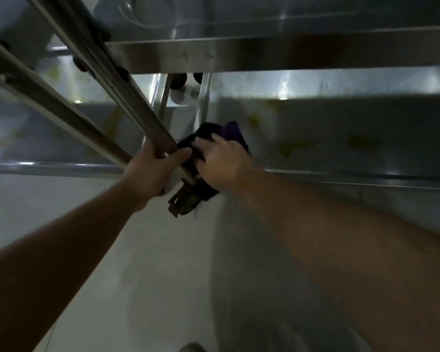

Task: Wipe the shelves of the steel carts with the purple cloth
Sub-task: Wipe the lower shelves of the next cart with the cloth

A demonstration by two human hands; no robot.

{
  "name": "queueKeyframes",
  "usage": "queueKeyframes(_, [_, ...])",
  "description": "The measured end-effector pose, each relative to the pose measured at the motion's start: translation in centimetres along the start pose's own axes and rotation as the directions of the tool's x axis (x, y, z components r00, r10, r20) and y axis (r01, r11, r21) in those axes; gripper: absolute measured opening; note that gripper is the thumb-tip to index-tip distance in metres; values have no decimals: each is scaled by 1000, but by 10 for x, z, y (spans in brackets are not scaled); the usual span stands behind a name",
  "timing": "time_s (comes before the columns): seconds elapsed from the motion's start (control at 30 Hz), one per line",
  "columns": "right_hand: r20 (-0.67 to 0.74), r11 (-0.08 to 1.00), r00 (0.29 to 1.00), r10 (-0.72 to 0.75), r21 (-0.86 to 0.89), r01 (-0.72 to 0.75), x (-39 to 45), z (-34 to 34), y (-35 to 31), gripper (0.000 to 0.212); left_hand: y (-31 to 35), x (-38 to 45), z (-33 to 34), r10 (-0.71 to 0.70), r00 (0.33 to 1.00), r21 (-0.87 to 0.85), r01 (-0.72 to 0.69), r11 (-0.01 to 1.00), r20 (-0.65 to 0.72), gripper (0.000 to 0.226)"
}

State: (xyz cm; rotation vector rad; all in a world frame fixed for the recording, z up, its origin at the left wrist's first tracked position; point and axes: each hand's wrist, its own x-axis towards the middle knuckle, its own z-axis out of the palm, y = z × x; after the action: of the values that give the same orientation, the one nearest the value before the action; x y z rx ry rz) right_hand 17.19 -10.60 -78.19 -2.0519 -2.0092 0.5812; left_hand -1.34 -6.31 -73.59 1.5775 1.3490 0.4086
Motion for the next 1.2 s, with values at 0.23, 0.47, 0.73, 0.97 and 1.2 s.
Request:
queueKeyframes(0.23, [-91, 998, 995, 49, -40, -53, -29, 15, 43, 59, 1, 15, 38, 158, 956, -309, -232, 922, -246, 8])
queueKeyframes(0.47, [-268, 715, 685, 677, 20, -699, -95, -25, 146, 68, 5, 16, 46, 134, 932, -330, -251, 910, -338, 10])
queueKeyframes(0.73, [-102, 989, 984, 146, 0, -146, -4, 12, 24, 55, 9, 14, 52, 118, 914, -366, -270, 891, -388, 8])
queueKeyframes(0.97, [-94, 985, 993, 66, -150, -79, 41, -13, 70, 62, 10, 16, 49, 148, 921, -332, -275, 902, -360, 8])
queueKeyframes(1.2, [-282, 661, 630, 723, 20, -750, 18, -76, 224, 68, 3, 17, 52, 180, 915, -330, -305, 893, -361, 15])
